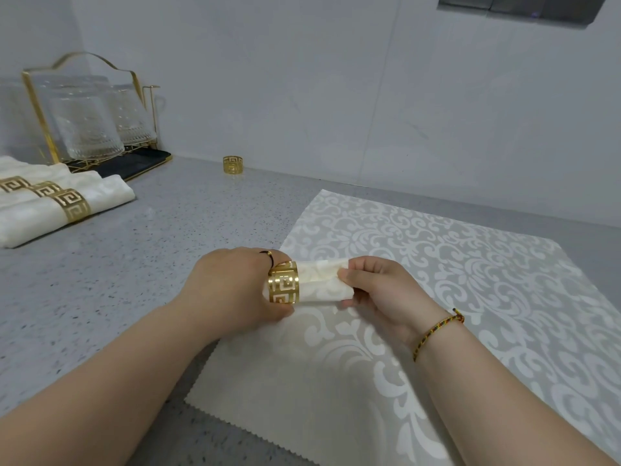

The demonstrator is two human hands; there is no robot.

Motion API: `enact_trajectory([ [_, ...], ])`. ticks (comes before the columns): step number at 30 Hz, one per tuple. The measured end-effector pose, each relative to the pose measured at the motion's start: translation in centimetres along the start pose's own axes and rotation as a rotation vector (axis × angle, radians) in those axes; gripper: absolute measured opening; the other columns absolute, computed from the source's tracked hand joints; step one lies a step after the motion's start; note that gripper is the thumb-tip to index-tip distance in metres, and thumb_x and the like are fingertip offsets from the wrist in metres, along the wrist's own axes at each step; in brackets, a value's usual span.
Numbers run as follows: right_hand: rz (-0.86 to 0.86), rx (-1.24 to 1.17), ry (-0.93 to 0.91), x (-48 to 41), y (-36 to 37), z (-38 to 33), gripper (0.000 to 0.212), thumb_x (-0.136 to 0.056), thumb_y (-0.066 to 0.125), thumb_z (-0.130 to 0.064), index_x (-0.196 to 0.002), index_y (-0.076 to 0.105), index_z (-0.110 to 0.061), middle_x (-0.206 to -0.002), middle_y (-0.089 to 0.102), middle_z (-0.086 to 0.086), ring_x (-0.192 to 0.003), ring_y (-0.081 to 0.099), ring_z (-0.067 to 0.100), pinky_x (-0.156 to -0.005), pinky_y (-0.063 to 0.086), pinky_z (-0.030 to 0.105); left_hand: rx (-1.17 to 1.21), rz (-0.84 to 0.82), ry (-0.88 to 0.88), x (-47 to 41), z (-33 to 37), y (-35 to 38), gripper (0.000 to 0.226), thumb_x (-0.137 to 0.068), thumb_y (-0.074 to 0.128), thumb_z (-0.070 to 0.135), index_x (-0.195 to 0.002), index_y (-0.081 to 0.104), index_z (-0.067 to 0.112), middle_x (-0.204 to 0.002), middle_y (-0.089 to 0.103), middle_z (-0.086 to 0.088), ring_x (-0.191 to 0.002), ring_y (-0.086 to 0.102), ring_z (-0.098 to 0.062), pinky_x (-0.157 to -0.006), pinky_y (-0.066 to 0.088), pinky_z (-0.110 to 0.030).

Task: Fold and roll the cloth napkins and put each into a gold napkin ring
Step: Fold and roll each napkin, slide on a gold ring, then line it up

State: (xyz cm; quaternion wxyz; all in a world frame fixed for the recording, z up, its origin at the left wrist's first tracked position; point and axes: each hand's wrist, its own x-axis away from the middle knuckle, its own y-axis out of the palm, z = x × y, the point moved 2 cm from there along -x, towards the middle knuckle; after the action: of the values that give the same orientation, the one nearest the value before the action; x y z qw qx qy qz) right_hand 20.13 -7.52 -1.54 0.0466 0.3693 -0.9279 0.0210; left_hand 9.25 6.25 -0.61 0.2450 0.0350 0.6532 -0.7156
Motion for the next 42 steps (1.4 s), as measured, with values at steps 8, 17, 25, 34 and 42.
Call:
enact_trajectory([
  [8, -0.030, -0.042, 0.032, 0.1, -0.5, -0.3, 0.013, -0.089, 0.051, -0.001, -0.077, 0.054, -0.006, -0.073, 0.058, 0.009, -0.060, 0.054, 0.017, -0.056, 0.051, 0.018, -0.050, -0.038, -0.008, 0.1, -0.3, -0.3, 0.038, -0.073, 0.058, 0.052, -0.110, 0.051, 0.042, -0.086, 0.053, 0.018, -0.078, 0.046, -0.004, -0.057, 0.024, -0.006],
  [17, -0.065, 1.059, -0.567, 1.0, 1.8, -0.3, 0.056, -0.081, 0.066, -0.023, -0.132, 0.044, -0.024, -0.136, 0.041, -0.009, -0.126, 0.028, 0.005, -0.092, 0.011, 0.001, -0.033, -0.176, 0.010, 0.2, 0.4, 0.1, 0.076, -0.071, 0.056, 0.067, -0.137, 0.030, 0.040, -0.131, 0.048, 0.017, -0.118, 0.047, -0.007, -0.084, 0.034, -0.019],
  [25, -0.140, 1.042, -0.439, 0.8, 1.3, -0.4, 0.036, -0.085, 0.058, -0.021, -0.120, 0.050, -0.023, -0.090, 0.042, -0.021, -0.098, 0.036, 0.004, -0.074, 0.032, 0.009, 0.185, -0.361, -0.082, 0.8, -3.2, -0.8, 0.042, -0.060, 0.075, 0.056, -0.094, 0.050, 0.048, -0.098, 0.058, 0.020, -0.090, 0.053, -0.001, -0.081, 0.046, -0.025],
  [34, -0.045, 1.261, -0.733, 1.2, 3.4, 0.0, 0.055, -0.079, 0.066, -0.028, -0.130, 0.048, -0.018, -0.124, 0.057, 0.001, -0.116, 0.046, 0.021, -0.104, 0.023, 0.029, -0.065, -0.291, -0.092, 0.4, -1.9, -0.8, 0.034, -0.065, 0.065, 0.062, -0.089, 0.055, 0.040, -0.082, 0.059, 0.016, -0.081, 0.054, -0.007, -0.068, 0.043, -0.021],
  [42, -0.060, 1.246, -0.792, 0.4, 3.4, 0.7, 0.045, -0.073, 0.063, -0.029, -0.115, 0.060, -0.013, -0.104, 0.066, 0.004, -0.096, 0.059, 0.027, -0.090, 0.035, 0.032, -0.130, -0.269, -0.074, 0.5, -0.9, -0.5, 0.044, -0.071, 0.060, 0.062, -0.107, 0.059, 0.037, -0.088, 0.060, 0.013, -0.083, 0.055, -0.008, -0.069, 0.043, -0.021],
])
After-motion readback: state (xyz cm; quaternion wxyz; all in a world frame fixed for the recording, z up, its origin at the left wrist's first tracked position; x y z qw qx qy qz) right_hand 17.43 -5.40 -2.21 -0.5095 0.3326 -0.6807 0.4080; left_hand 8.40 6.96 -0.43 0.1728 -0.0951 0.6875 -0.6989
